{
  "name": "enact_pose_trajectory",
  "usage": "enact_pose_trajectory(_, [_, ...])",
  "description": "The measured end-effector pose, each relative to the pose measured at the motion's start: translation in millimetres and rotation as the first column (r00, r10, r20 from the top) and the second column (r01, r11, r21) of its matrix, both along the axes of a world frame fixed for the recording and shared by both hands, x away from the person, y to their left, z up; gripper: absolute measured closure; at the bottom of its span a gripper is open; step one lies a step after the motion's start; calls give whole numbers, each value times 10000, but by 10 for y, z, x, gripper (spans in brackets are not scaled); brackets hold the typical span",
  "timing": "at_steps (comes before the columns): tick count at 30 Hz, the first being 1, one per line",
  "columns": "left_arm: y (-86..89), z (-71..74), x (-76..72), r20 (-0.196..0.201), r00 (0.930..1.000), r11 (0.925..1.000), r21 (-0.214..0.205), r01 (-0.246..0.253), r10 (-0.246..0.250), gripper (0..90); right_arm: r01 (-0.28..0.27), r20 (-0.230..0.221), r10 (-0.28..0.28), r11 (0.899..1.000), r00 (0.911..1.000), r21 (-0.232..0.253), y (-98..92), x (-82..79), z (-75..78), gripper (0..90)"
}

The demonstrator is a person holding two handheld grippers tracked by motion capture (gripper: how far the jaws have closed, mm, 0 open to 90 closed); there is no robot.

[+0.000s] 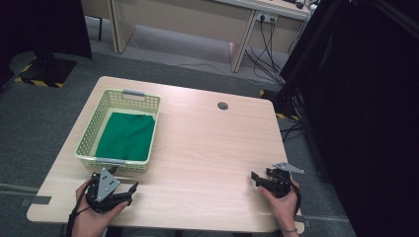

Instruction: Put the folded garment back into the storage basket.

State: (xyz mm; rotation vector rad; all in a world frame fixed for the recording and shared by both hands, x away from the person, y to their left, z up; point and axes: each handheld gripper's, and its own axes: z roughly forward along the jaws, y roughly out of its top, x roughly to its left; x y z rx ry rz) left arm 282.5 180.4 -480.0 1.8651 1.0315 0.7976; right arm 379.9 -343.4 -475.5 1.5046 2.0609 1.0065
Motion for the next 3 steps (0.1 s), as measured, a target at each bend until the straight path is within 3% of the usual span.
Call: enact_pose_trajectory(3, [0,0,-1,13,10000,10000,-4,6,-6,167,15,3,-15,10000,10000,27,-3,2,0,258])
